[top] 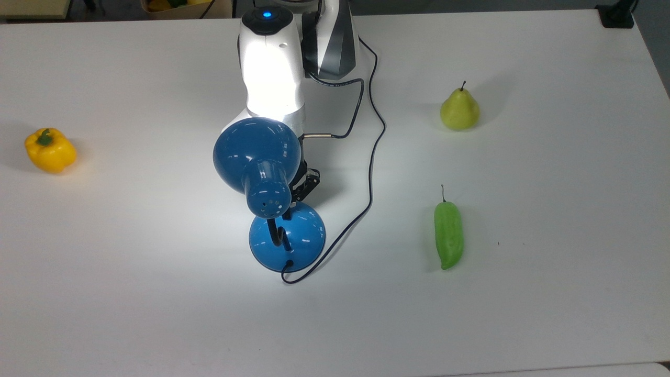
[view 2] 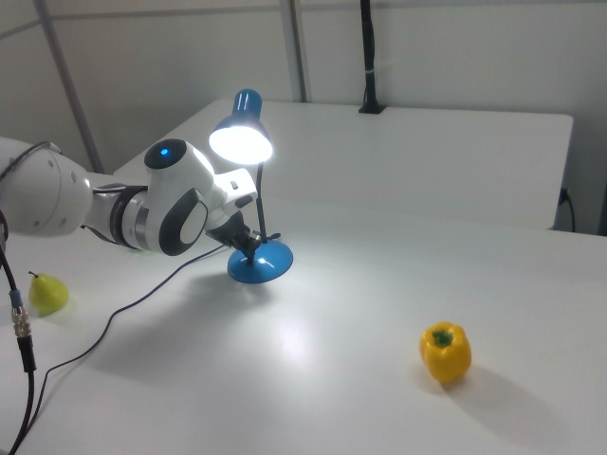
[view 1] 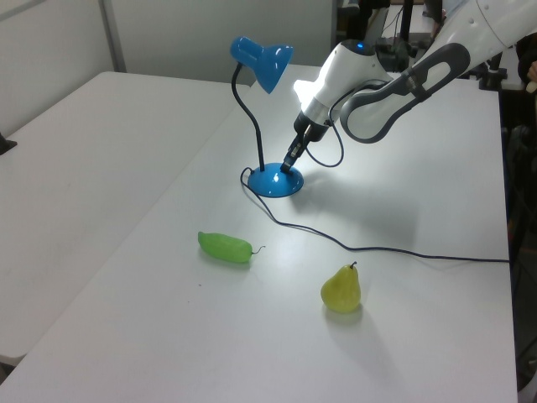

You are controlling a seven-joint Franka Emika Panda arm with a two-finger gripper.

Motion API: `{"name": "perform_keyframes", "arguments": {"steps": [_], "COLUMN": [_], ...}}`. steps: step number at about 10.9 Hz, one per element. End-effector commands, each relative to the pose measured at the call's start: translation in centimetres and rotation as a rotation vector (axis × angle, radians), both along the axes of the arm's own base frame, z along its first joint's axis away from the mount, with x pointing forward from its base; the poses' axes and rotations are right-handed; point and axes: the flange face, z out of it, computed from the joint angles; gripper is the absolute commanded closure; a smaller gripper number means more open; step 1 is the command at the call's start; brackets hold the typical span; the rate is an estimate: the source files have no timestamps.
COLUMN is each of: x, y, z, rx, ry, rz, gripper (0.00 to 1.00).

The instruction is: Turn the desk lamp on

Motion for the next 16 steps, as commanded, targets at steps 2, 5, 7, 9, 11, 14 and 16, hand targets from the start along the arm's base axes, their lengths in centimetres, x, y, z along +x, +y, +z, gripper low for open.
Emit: {"name": "perform_keyframes", "arguments": {"steps": [2,5,7,9,11,14,16], "x": [-0.1,-2.8,-4.9,-7.6,-10.4,-15.6,-17.7], "y": [-0.3,-0.4,-0.4,-0.3,-0.5,-1.7,-2.2], "z": [-1.3,3.4,6.8,10.3,13.4,21.4,26.1], "rx": [0.009,0.0,-0.022,-0.045,-0.057,-0.057,-0.058], "ry": [0.012,0.027,0.18,0.316,0.425,0.49,0.532], "rz": [-0.02,-0.01,0.005,0.027,0.024,-0.009,-0.019], "gripper": [1.0,1.0,1.0,0.78,0.26,0.0,0.0]}}
